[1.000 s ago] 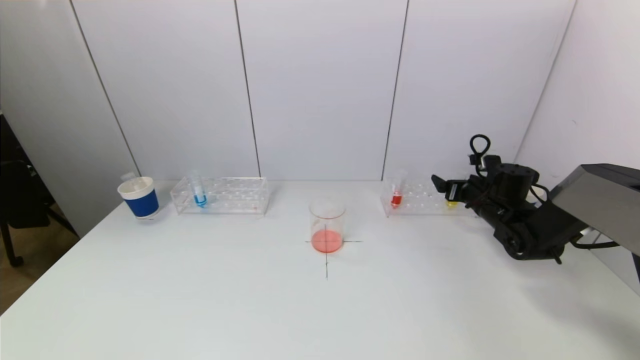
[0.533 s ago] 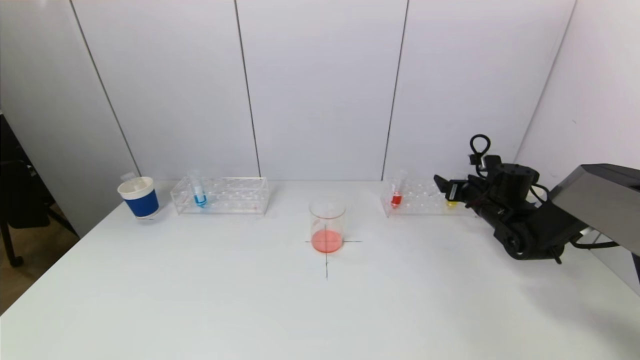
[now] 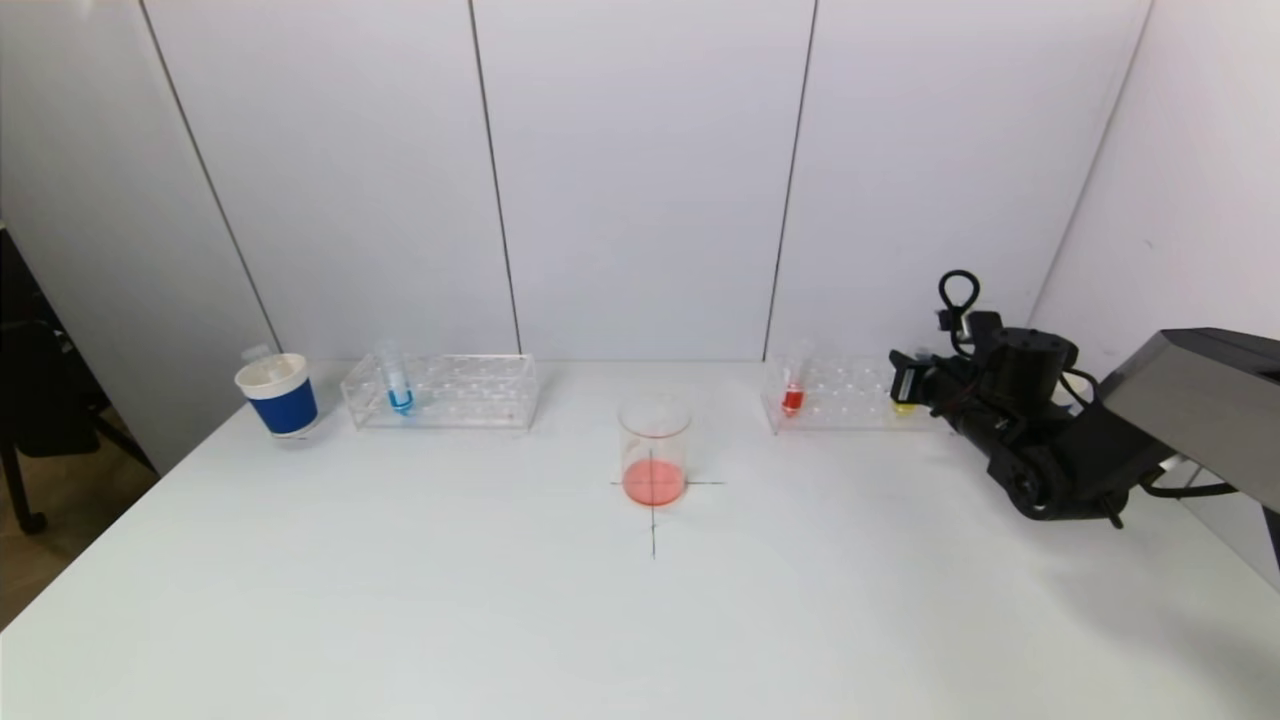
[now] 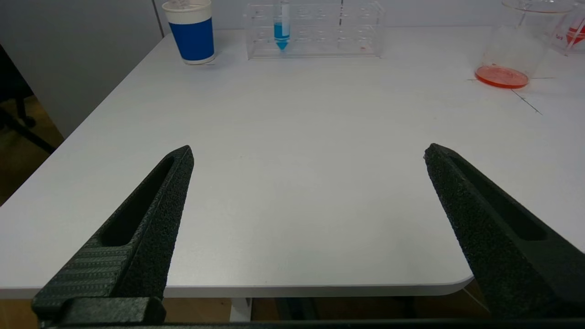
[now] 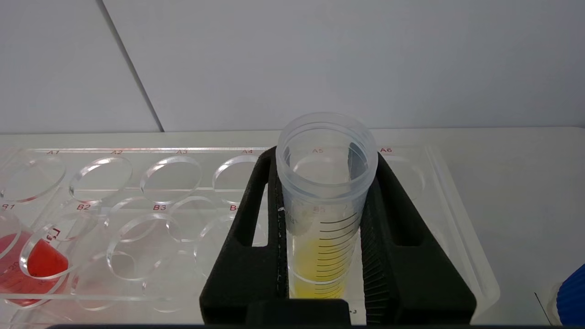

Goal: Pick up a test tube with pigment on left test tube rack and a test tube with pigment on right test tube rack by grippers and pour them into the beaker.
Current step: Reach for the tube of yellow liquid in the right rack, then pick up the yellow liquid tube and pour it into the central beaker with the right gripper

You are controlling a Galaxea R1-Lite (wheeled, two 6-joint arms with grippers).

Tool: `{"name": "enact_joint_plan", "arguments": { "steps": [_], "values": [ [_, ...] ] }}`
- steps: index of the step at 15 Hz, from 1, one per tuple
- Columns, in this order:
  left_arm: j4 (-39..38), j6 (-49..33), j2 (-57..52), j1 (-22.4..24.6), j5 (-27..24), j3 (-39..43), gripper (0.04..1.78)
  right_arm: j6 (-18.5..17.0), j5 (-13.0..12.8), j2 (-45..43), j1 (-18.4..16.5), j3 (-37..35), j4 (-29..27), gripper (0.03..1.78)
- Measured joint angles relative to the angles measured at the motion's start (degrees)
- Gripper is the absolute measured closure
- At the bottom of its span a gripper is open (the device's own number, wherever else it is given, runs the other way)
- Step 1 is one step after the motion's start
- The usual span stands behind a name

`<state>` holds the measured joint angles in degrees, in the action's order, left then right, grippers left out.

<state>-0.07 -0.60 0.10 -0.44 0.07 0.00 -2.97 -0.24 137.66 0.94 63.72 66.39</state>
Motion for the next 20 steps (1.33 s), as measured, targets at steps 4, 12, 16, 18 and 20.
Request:
{"name": "enact_joint_plan", "arguments": {
  "steps": [4, 12, 16, 18, 20],
  "values": [
    [0.0, 0.02, 0.0, 0.0, 0.02, 0.0, 0.06, 0.09, 0.0, 0.0, 0.0, 0.0, 0.0, 1.3],
    [0.0, 0.0, 0.0, 0.0, -0.02, 0.0, 0.06, 1.07, 0.02, -2.02, -0.17, 0.13, -2.65, 1.3],
    [0.0, 0.0, 0.0, 0.0, 0.0, 0.0, 0.06, 1.29, 0.04, -6.86, 0.0, 2.21, -9.34, 1.3],
    [0.0, 0.0, 0.0, 0.0, 0.0, 0.0, 0.06, 1.68, 0.06, -9.98, 0.1, 4.04, -13.62, 1.3],
    [0.02, -0.02, 0.0, 0.0, 0.0, 0.0, 0.06, 1.74, 0.06, -13.18, 0.29, 6.79, -18.82, 1.3]
  ]
}}
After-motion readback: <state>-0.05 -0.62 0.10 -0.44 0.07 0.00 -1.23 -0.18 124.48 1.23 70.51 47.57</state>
